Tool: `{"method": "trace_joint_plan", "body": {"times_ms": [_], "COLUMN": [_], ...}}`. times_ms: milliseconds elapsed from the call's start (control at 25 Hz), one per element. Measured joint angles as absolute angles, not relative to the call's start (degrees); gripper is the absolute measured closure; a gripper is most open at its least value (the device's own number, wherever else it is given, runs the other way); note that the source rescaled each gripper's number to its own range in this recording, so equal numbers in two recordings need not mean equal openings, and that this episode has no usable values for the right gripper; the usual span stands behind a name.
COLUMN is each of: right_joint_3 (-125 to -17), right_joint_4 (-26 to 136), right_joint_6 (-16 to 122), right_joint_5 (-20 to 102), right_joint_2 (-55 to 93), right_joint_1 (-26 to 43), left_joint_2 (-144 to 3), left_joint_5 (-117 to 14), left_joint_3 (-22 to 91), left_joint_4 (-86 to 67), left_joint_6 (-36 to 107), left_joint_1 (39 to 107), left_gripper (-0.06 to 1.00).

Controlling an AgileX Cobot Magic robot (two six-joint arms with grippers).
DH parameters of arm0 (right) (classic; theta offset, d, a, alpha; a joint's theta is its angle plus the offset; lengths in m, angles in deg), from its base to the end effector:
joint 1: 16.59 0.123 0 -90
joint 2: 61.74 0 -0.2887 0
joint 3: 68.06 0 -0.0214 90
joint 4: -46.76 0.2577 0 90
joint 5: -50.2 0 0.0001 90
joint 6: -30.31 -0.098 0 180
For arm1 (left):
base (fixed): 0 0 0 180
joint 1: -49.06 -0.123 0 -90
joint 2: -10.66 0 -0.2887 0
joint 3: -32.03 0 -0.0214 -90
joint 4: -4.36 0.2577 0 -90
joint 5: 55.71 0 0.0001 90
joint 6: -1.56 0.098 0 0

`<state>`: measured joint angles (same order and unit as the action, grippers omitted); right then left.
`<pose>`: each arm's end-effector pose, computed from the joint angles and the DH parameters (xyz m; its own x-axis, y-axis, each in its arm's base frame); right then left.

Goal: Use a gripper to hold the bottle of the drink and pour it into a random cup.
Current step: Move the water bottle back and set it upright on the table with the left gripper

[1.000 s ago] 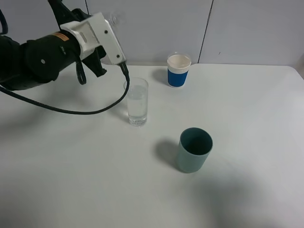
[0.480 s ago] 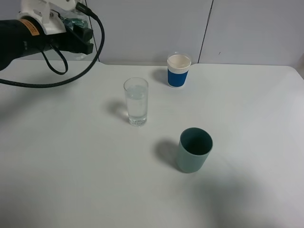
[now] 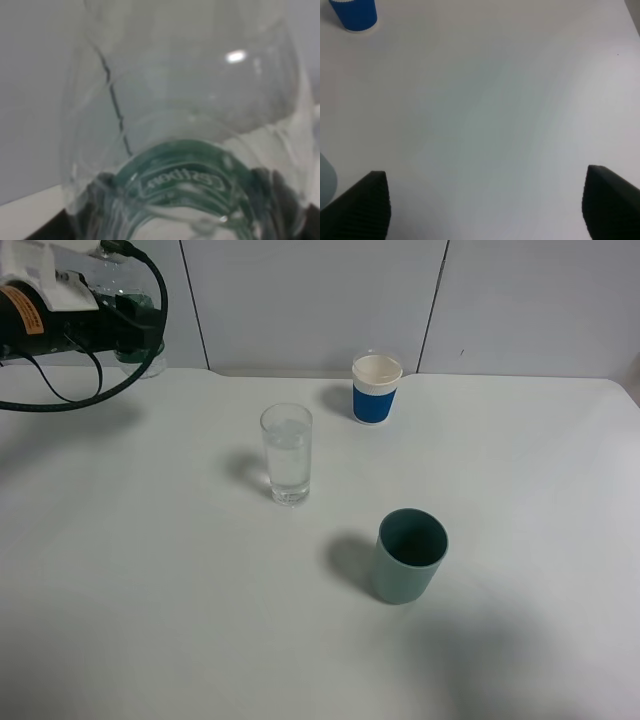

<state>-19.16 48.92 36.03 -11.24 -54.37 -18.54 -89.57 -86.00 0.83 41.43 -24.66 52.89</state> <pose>0.0029 0.0031 0.2753 -0.4633 -0.0659 -0.8837 -0.0333 0.9978 -0.0570 0.3454 -0.0529 0.2261 -0.2378 0.1306 -0.9625 0.3859 0.9220 0.0298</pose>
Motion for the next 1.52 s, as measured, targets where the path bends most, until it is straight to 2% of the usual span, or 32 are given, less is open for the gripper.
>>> {"method": "trace_joint_plan", "body": {"times_ms": [200,680,1040,1520], "right_joint_3": [-19.16,-19.16,-19.16,-19.16], "right_joint_4": [48.92,48.92,48.92,48.92], "right_joint_6": [36.03,36.03,36.03,36.03], "right_joint_5": [-11.24,-11.24,-11.24,-11.24], "right_joint_2": [-54.37,-54.37,-54.37,-54.37], "right_joint_1": [-18.54,-18.54,-18.54,-18.54], "left_joint_2": [-94.25,-102.14,-105.91,-110.30], "left_joint_5": [-87.69,-87.67,-89.44,-103.95], "left_joint_3": [0.83,0.77,0.77,0.82], "left_joint_4": [36.72,18.66,20.19,29.25], "left_joint_6": [-22.52,-4.19,-6.05,-16.96], "left_joint_1": [52.66,52.66,52.66,52.61], "left_gripper": [0.90,0.90,0.90,0.90]}}
